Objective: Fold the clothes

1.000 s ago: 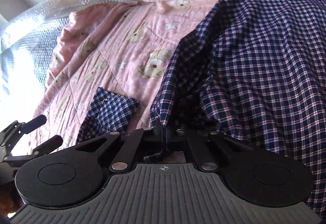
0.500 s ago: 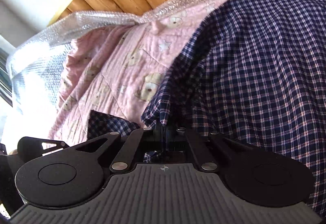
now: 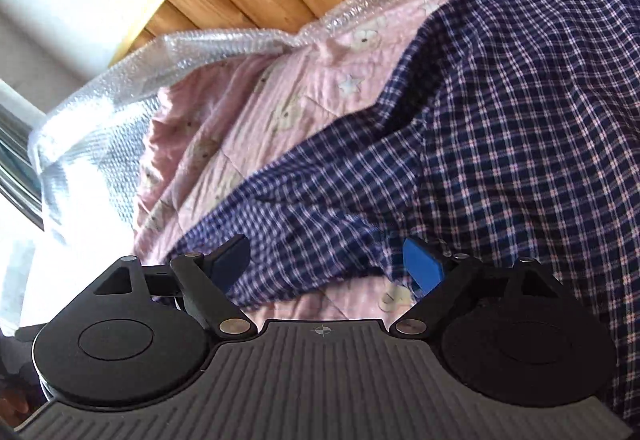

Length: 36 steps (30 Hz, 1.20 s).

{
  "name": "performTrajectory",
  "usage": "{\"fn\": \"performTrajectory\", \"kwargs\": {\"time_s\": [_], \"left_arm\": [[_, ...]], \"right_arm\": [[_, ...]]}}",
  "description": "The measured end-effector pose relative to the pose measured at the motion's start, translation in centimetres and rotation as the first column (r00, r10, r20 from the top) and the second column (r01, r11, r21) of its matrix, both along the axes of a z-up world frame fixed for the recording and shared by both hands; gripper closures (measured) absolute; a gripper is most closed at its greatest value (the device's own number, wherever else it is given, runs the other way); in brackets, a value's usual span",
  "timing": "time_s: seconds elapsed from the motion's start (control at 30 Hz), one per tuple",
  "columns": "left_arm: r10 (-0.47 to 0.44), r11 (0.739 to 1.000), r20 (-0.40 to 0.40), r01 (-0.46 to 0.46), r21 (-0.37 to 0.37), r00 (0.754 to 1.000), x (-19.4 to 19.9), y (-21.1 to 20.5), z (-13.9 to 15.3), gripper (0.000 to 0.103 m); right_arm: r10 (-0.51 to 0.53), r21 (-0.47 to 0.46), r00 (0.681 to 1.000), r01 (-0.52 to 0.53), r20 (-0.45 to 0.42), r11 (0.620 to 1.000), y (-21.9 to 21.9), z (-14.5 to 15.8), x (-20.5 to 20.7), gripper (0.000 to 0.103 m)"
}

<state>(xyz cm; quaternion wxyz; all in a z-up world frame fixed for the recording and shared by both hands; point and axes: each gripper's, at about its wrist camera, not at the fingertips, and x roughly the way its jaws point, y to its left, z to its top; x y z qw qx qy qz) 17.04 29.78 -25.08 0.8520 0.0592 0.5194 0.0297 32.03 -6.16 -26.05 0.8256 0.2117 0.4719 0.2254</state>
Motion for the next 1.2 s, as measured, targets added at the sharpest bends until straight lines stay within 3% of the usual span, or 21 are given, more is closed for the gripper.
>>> {"fn": "performTrajectory", "kwargs": {"time_s": [0.1,0.13,0.23,0.3,0.37,0.47,0.53,0.6,0.63,0.73,0.8,0.87,0.9,0.97,1.0,1.07,1.13,1.2], "left_arm": [[0.207,0.975,0.032,-0.204,-0.093,0.978,0.5,3.8,-0.9,0.041],[0.241,0.968,0.047,-0.236,-0.090,0.969,0.8,4.5,-1.2,0.041],[0.204,0.979,0.085,-0.206,0.011,0.975,2.3,4.3,-1.9,0.040],[0.127,0.989,0.082,-0.133,0.069,0.988,3.5,3.0,-2.6,0.041],[0.072,0.991,0.072,-0.079,0.105,0.995,4.4,1.9,-3.3,0.047],[0.138,0.980,0.062,-0.145,0.139,0.988,4.1,1.6,-3.3,0.049],[0.182,0.969,0.057,-0.189,0.162,0.982,3.9,1.3,-3.3,0.049],[0.226,0.955,0.053,-0.232,0.185,0.973,3.7,1.1,-3.3,0.038],[0.247,0.947,0.051,-0.253,0.196,0.968,3.6,1.0,-3.3,0.037],[0.312,0.921,0.048,-0.314,0.231,0.949,3.3,0.6,-3.3,0.047],[0.333,0.917,0.085,-0.343,0.203,0.939,2.2,-0.2,-1.7,0.050],[0.283,0.946,0.130,-0.299,0.128,0.950,0.5,-2.3,0.5,0.050],[0.248,0.961,0.150,-0.262,0.088,0.957,-0.4,-3.6,1.5,0.048],[0.129,0.992,0.133,-0.130,-0.005,0.983,-2.5,-7.1,1.9,0.044],[0.057,0.997,0.116,-0.051,-0.056,0.992,-3.6,-9.2,1.8,0.044],[-0.091,0.981,0.094,0.105,-0.161,0.991,-5.8,-13.3,1.5,0.044],[-0.235,0.937,0.086,0.249,-0.244,0.968,-8.3,-17.3,1.1,0.043],[-0.358,0.899,0.076,0.366,-0.241,0.931,-11.8,-21.0,0.3,0.044]], "right_arm": [[0.019,-0.033,1.000,-0.019,0.012,0.999,0.2,0.6,-0.8,0.016],[0.028,-0.047,0.999,-0.027,0.026,0.999,0.4,1.0,-1.0,0.016],[0.024,-0.109,0.995,-0.013,0.100,0.994,0.6,2.1,-1.0,0.019],[0.011,-0.139,0.991,0.008,0.134,0.990,0.7,2.8,-0.1,0.030],[0.002,-0.207,0.988,0.030,0.156,0.978,1.0,3.2,1.8,0.058],[0.023,-0.368,0.992,0.025,0.123,0.929,2.5,1.9,6.0,0.067],[0.064,-0.448,0.996,-0.031,0.057,0.893,4.0,-0.5,9.2,0.070],[0.155,-0.505,0.982,-0.080,0.107,0.859,6.1,-1.5,10.8,0.067],[0.197,-0.517,0.972,-0.106,0.125,0.850,7.1,-1.6,11.3,0.067],[0.262,-0.331,0.959,-0.215,0.105,0.919,7.3,-0.9,11.7,0.069],[0.195,-0.245,0.970,-0.155,0.147,0.957,4.8,1.8,8.9,0.067],[0.112,-0.133,0.975,-0.087,0.193,0.987,0.2,4.9,3.9,0.048],[0.065,-0.101,0.974,-0.044,0.216,0.994,-2.1,6.9,0.7,0.042],[-0.022,-0.139,0.967,0.059,0.252,0.988,-7.3,9.7,-6.4,0.032],[-0.065,-0.187,0.962,0.117,0.264,0.975,-10.2,10.6,-10.0,0.031],[-0.157,-0.365,0.961,0.233,0.226,0.901,-16.2,11.4,-17.4,0.032],[-0.228,-0.535,0.957,0.289,0.179,0.794,-21.5,11.4,-24.6,0.032],[-0.218,-0.655,0.968,0.245,0.125,0.715,-24.8,10.9,-31.1,0.032]]}}
